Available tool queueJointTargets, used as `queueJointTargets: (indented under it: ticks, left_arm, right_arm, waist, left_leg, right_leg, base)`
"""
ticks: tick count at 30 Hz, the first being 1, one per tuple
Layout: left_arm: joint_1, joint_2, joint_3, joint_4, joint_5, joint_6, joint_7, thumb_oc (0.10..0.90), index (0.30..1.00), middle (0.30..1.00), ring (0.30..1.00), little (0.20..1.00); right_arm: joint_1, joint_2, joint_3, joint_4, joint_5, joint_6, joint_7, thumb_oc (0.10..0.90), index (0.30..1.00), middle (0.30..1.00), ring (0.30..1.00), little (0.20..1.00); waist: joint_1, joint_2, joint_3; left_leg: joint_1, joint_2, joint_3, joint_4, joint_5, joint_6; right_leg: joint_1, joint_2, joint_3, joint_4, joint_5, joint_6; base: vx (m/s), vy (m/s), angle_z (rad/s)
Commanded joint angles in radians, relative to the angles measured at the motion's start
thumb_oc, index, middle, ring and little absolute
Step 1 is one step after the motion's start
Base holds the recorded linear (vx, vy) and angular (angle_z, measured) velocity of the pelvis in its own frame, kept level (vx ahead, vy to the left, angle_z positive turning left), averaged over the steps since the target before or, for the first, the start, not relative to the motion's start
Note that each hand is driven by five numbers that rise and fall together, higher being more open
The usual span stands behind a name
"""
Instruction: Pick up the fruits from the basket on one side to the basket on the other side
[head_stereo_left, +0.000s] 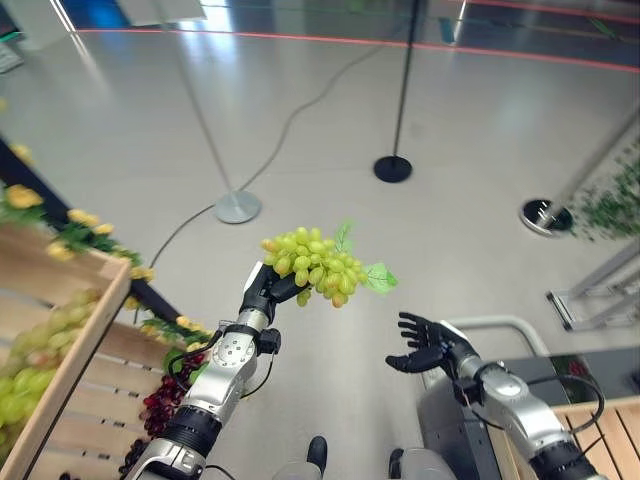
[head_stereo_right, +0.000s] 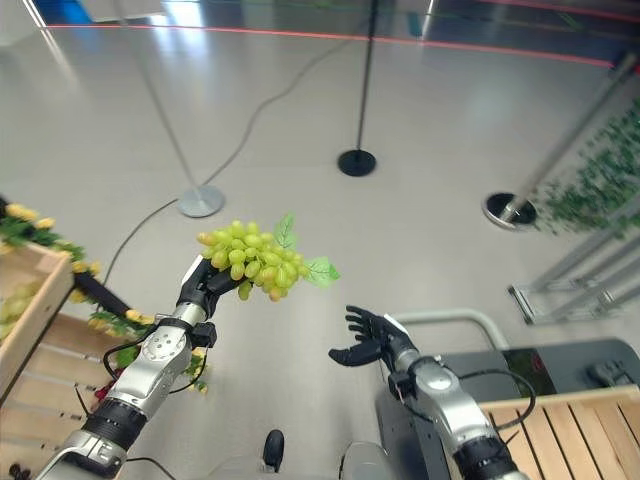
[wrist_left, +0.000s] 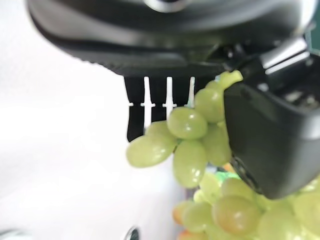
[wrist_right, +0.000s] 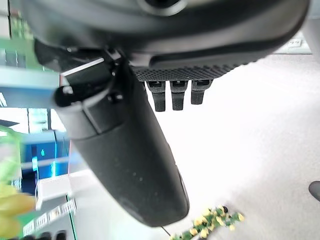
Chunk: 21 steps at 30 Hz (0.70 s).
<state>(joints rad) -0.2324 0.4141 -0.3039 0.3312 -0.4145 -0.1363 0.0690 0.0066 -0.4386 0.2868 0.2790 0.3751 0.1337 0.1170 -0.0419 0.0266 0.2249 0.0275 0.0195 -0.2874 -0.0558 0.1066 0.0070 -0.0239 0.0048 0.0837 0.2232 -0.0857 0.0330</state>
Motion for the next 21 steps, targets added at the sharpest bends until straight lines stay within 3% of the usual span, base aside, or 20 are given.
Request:
queueJointTargets:
  ticks: [1, 5, 6, 7, 8, 9, 10, 11, 12, 13, 14, 17, 19, 21]
  left_arm:
    - [-0.066, -0.024, -0.012, -0.121, -0.066, -0.133, -0.029, 0.4, 0.3, 0.3, 0.3, 0.3]
    - [-0.029, -0.037, -0.02, -0.157, -0.081, -0.14, 0.016, 0.4, 0.3, 0.3, 0.3, 0.3]
    - [-0.021, -0.037, -0.014, -0.171, -0.101, -0.139, 0.004, 0.4, 0.3, 0.3, 0.3, 0.3]
    - [-0.023, -0.039, -0.018, -0.189, -0.125, -0.124, -0.07, 0.4, 0.3, 0.3, 0.3, 0.3]
    - [-0.023, -0.039, -0.018, -0.189, -0.125, -0.124, -0.07, 0.4, 0.3, 0.3, 0.3, 0.3]
    - [-0.032, -0.046, -0.031, -0.199, -0.12, -0.12, -0.097, 0.4, 0.3, 0.3, 0.3, 0.3]
    - [-0.045, -0.05, -0.038, -0.202, -0.115, -0.113, -0.092, 0.4, 0.3, 0.3, 0.3, 0.3]
    - [-0.055, -0.053, -0.04, -0.193, -0.12, -0.115, -0.094, 0.4, 0.3, 0.3, 0.3, 0.3]
    - [-0.057, -0.053, -0.038, -0.189, -0.12, -0.117, -0.095, 0.4, 0.3, 0.3, 0.3, 0.3]
    - [-0.076, -0.046, -0.034, -0.179, -0.137, -0.105, -0.127, 0.4, 0.3, 0.3, 0.3, 0.3]
    - [-0.091, -0.04, -0.04, -0.178, -0.148, -0.092, -0.128, 0.4, 0.3, 0.3, 0.3, 0.3]
    - [-0.112, -0.035, -0.052, -0.212, -0.145, -0.04, -0.121, 0.4, 0.3, 0.3, 0.3, 0.3]
    - [-0.095, -0.019, -0.042, -0.245, -0.141, -0.029, -0.147, 0.4, 0.3, 0.3, 0.3, 0.3]
    - [-0.074, -0.007, -0.023, -0.265, -0.143, -0.024, -0.162, 0.4, 0.3, 0.3, 0.3, 0.3]
  right_arm:
    - [-0.104, 0.028, -0.012, 0.014, 0.088, -0.163, -0.055, 0.8, 0.9, 0.9, 0.9, 0.9]
    - [-0.123, 0.045, 0.026, 0.032, 0.101, -0.117, -0.034, 0.8, 0.9, 0.9, 0.9, 0.9]
    - [-0.11, 0.045, 0.027, 0.031, 0.094, -0.113, -0.026, 0.8, 0.9, 0.9, 0.9, 0.9]
    - [-0.066, 0.051, 0.004, 0.026, 0.118, -0.124, -0.067, 0.8, 0.9, 0.9, 0.9, 0.9]
    - [-0.066, 0.051, 0.004, 0.026, 0.118, -0.124, -0.067, 0.8, 0.9, 0.9, 0.9, 0.9]
    - [-0.045, 0.053, -0.011, 0.032, 0.146, -0.144, -0.085, 0.8, 0.9, 0.9, 0.9, 0.9]
    - [-0.049, 0.052, -0.011, 0.039, 0.161, -0.151, -0.089, 0.8, 0.9, 0.9, 0.9, 0.9]
    - [-0.055, 0.06, -0.013, 0.059, 0.174, -0.153, -0.094, 0.8, 0.9, 0.9, 0.9, 0.9]
    - [-0.056, 0.063, -0.016, 0.065, 0.178, -0.151, -0.093, 0.8, 0.9, 0.9, 0.9, 0.9]
    - [-0.054, 0.078, -0.02, 0.08, 0.188, -0.16, -0.128, 0.8, 0.9, 0.9, 0.9, 0.9]
    - [-0.046, 0.089, -0.024, 0.088, 0.197, -0.162, -0.147, 0.8, 0.9, 0.9, 0.9, 0.9]
    - [-0.021, 0.126, -0.031, 0.091, 0.249, -0.156, -0.184, 0.8, 0.9, 0.9, 0.9, 0.9]
    - [0.008, 0.156, -0.036, 0.074, 0.229, -0.158, -0.18, 0.8, 0.9, 0.9, 0.9, 0.9]
    - [0.022, 0.174, -0.035, 0.079, 0.206, -0.16, -0.153, 0.8, 0.9, 0.9, 0.9, 0.9]
  waist:
    - [0.021, -0.052, -0.076]
    - [0.053, -0.067, -0.061]
    - [0.054, -0.071, -0.055]
    - [0.035, -0.088, -0.043]
    - [0.034, -0.088, -0.045]
    - [0.014, -0.104, -0.041]
    - [0.005, -0.111, -0.041]
    - [-0.006, -0.095, -0.045]
    - [-0.01, -0.088, -0.046]
    - [-0.026, -0.056, -0.061]
    - [-0.027, -0.041, -0.072]
    - [-0.007, -0.027, -0.089]
    - [-0.015, -0.024, -0.085]
    - [-0.018, -0.018, -0.08]
  left_leg:
    - [0.046, -0.058, 0.007, 0.046, -0.1, 0.025]
    - [0.015, -0.022, 0.048, 0.093, -0.089, -0.011]
    - [-0.003, -0.017, 0.1, 0.124, -0.087, -0.019]
    - [-0.056, 0.017, 0.278, 0.249, -0.103, -0.034]
    - [-0.059, 0.016, 0.277, 0.249, -0.101, -0.034]
    - [-0.075, 0.031, 0.374, 0.333, -0.138, -0.028]
    - [-0.077, 0.017, 0.414, 0.402, -0.176, -0.019]
    - [-0.047, -0.003, 0.433, 0.375, -0.208, -0.012]
    - [-0.031, -0.007, 0.435, 0.353, -0.208, -0.011]
    - [0.04, 0.002, 0.46, 0.179, -0.172, -0.009]
    - [0.064, -0.001, 0.436, 0.09, -0.145, -0.007]
    - [0.075, -0.033, 0.322, -0.001, -0.099, 0.006]
    - [0.087, -0.034, 0.309, -0.031, -0.089, 0.018]
    - [0.085, -0.029, 0.281, -0.031, -0.088, 0.025]
  right_leg:
    - [0.025, -0.042, 0.069, -0.129, 0.108, 0.051]
    - [0.075, -0.06, 0.004, -0.183, 0.12, 0.043]
    - [0.092, -0.061, -0.02, -0.197, 0.123, 0.037]
    - [0.121, -0.085, -0.111, -0.202, 0.123, 0.03]
    - [0.118, -0.085, -0.112, -0.203, 0.124, 0.03]
    - [0.119, -0.11, -0.184, -0.195, 0.121, 0.023]
    - [0.113, -0.124, -0.215, -0.189, 0.117, 0.018]
    - [0.105, -0.121, -0.238, -0.172, 0.105, 0.021]
    - [0.103, -0.118, -0.242, -0.166, 0.101, 0.023]
    - [0.103, -0.1, -0.262, -0.159, 0.087, 0.03]
    - [0.103, -0.094, -0.27, -0.158, 0.08, 0.033]
    - [0.074, -0.091, -0.272, -0.104, 0.102, 0.058]
    - [0.004, -0.099, -0.264, -0.007, 0.148, 0.089]
    - [-0.024, -0.111, -0.235, 0.024, 0.146, 0.097]
  base:
    - [0.02, -0.27, 1.17]
    - [0.01, -0.267, 1.07]
    - [-0.09, -0.168, 0.55]
    - [-0.09, -0.137, 0.62]
    - [-0.19, -0.119, 1.46]
    - [-0.15, -0.058, 1.53]
    - [-0.17, -0.01, 1.9]
    - [-0.08, 0.059, 1.08]
    - [-0.03, 0.167, 1.07]
    - [-0.01, 0.188, 0.81]
    - [0.0, 0.191, 0.81]
    - [-0.01, 0.06, 0.83]
    - [-0.05, 0.004, 0.45]
    - [-0.04, -0.097, 0.46]
